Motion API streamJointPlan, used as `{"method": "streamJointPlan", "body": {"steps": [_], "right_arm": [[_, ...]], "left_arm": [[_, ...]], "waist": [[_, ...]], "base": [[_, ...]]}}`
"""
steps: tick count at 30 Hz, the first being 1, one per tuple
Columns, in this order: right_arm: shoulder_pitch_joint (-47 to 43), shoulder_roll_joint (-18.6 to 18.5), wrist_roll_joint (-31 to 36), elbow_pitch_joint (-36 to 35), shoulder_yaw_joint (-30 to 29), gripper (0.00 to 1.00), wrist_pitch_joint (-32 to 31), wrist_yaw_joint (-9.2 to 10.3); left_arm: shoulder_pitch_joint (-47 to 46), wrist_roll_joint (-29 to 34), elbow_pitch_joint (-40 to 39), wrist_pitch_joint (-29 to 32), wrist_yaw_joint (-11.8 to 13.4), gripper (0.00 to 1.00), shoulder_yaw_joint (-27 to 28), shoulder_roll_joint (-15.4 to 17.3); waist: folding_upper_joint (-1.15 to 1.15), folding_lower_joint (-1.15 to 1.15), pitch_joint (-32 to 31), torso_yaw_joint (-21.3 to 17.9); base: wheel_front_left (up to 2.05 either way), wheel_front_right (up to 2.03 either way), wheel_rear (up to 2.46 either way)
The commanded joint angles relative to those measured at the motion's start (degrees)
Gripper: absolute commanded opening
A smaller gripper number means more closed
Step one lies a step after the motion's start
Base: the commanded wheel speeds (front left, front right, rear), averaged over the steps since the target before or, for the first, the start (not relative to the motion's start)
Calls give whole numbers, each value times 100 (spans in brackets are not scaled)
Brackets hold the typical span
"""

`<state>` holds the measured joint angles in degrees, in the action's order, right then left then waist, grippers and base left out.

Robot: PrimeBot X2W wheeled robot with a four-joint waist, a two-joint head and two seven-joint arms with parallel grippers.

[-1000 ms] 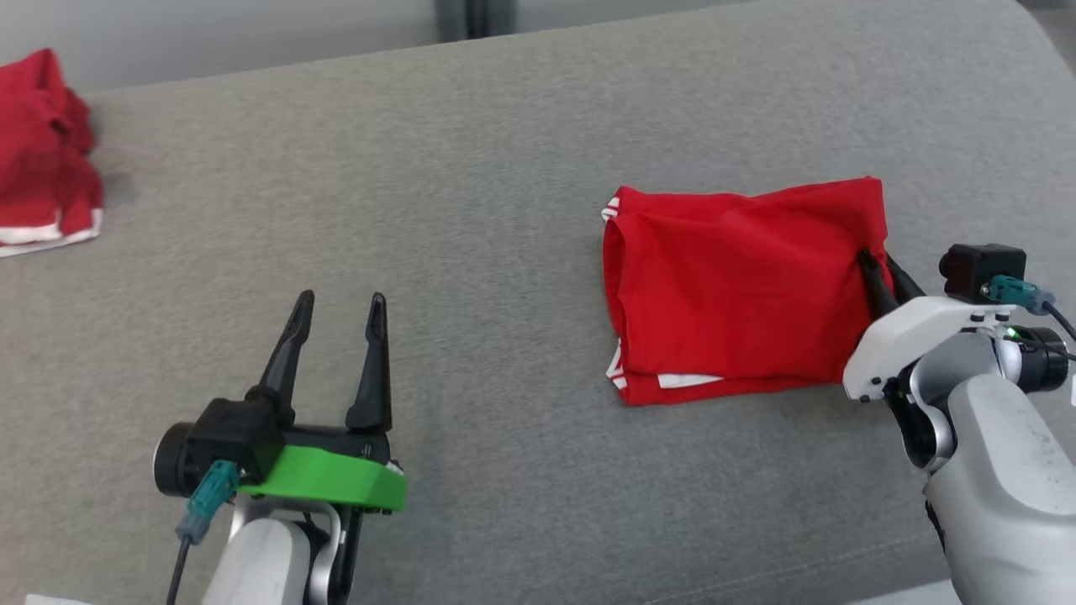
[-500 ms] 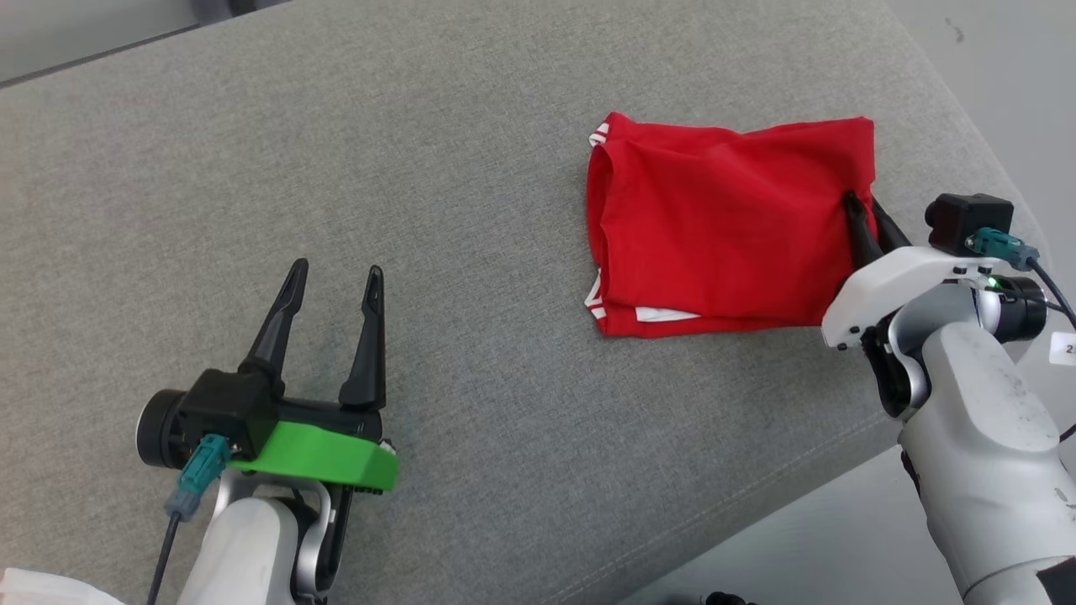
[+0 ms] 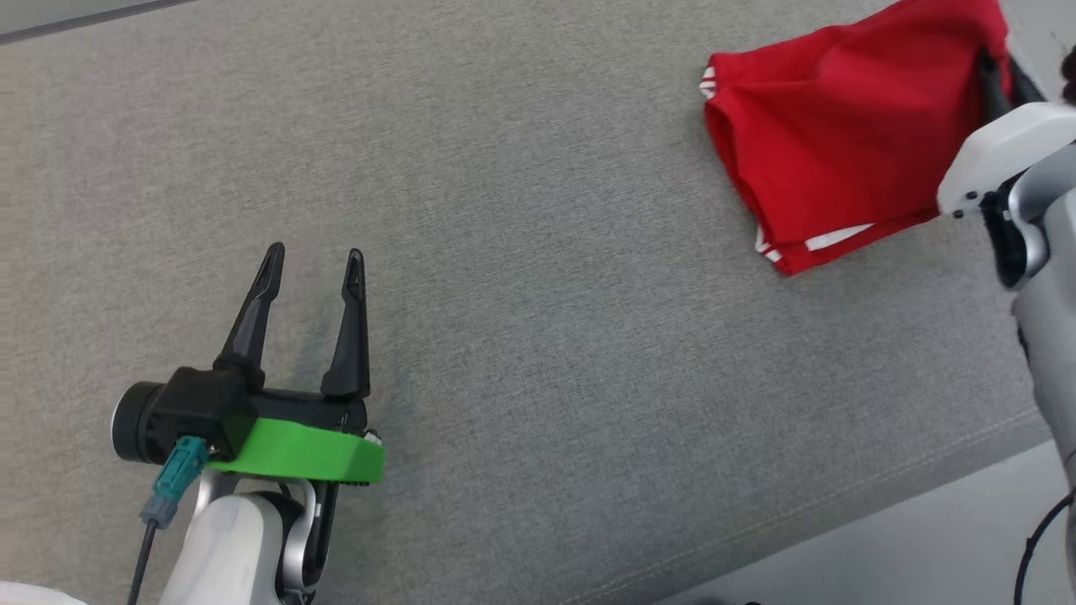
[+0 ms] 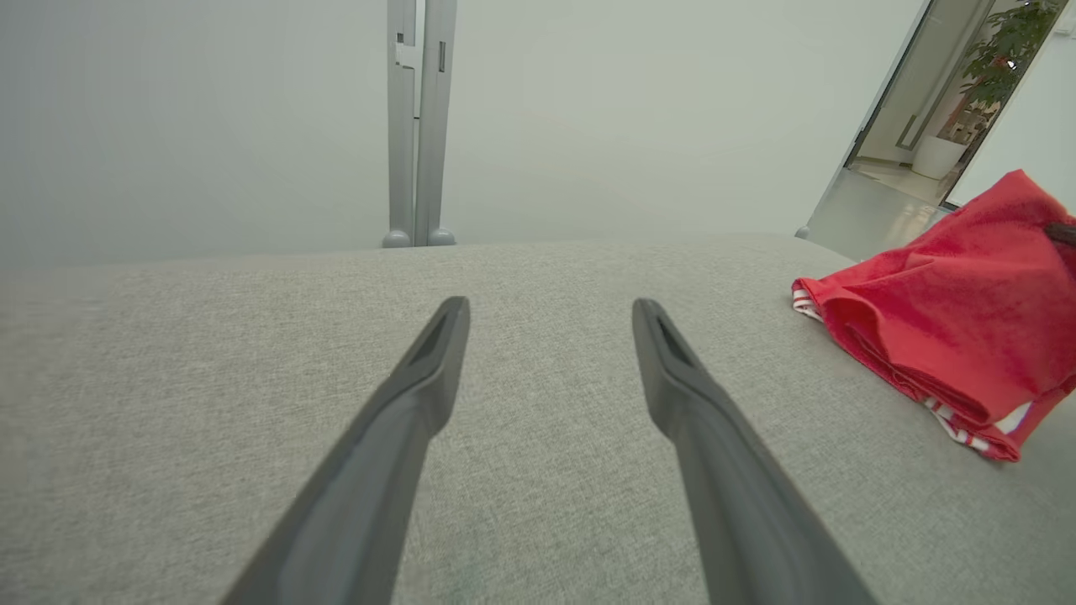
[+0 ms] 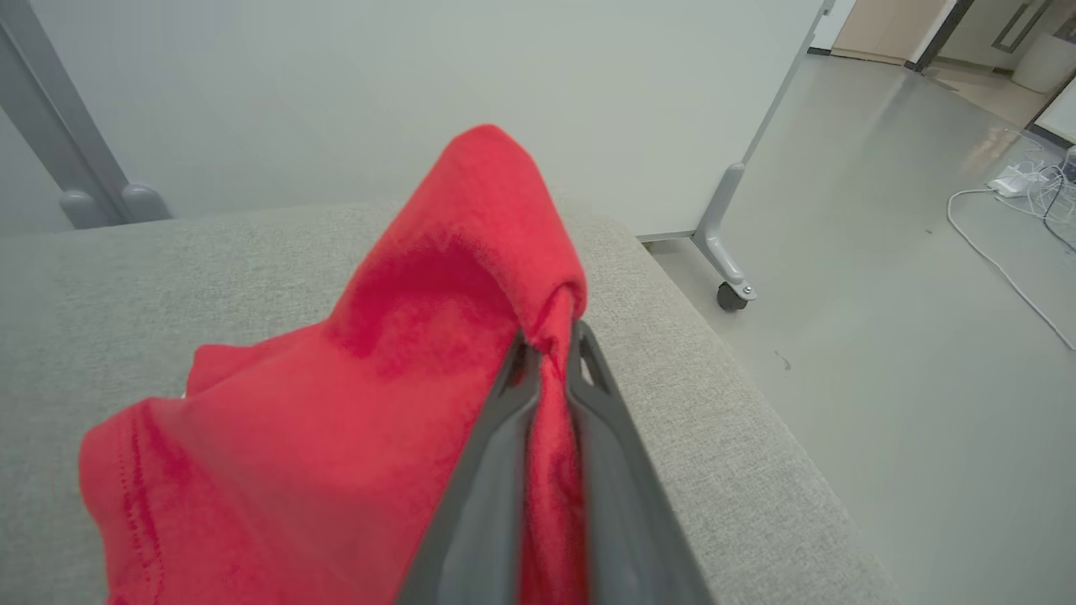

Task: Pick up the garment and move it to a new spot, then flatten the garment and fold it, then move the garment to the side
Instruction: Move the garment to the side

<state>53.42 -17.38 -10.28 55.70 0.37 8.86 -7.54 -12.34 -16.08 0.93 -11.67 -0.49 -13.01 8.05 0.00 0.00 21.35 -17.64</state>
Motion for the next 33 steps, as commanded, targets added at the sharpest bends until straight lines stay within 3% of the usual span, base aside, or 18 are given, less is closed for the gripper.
{"method": "streamJointPlan", "body": {"steps": [1,9,10,11,12,15,22,33], "right_arm": [[142,-141,105,107,-70,0,48,11],[697,-795,629,739,-371,0,200,11],[753,-850,717,808,-401,42,243,11],[804,-914,814,816,-416,94,309,11],[853,-1001,936,864,-496,100,361,11],[901,-999,1229,846,-691,100,517,11],[920,-589,1620,553,-937,100,638,11],[303,94,1318,-166,-275,100,632,11]], "left_arm": [[4,10,-40,17,22,100,7,43],[48,2,-207,56,61,100,-14,111],[47,3,-217,58,54,100,-23,113],[40,5,-223,58,50,100,-36,115],[28,11,-228,52,51,100,-47,116],[-11,25,-213,44,68,100,-89,85],[-92,-62,-74,-15,42,100,-131,8],[-232,-341,726,-259,58,100,67,-132]], "waist": [[0,0,135,307],[0,0,398,633],[0,0,422,654],[0,0,443,672],[0,0,462,686],[0,0,480,717],[0,0,301,722],[0,0,-614,956]], "base": [[0,0,0],[0,0,0],[0,0,0],[0,0,0],[0,0,0],[0,0,0],[0,0,0],[0,0,0]]}}
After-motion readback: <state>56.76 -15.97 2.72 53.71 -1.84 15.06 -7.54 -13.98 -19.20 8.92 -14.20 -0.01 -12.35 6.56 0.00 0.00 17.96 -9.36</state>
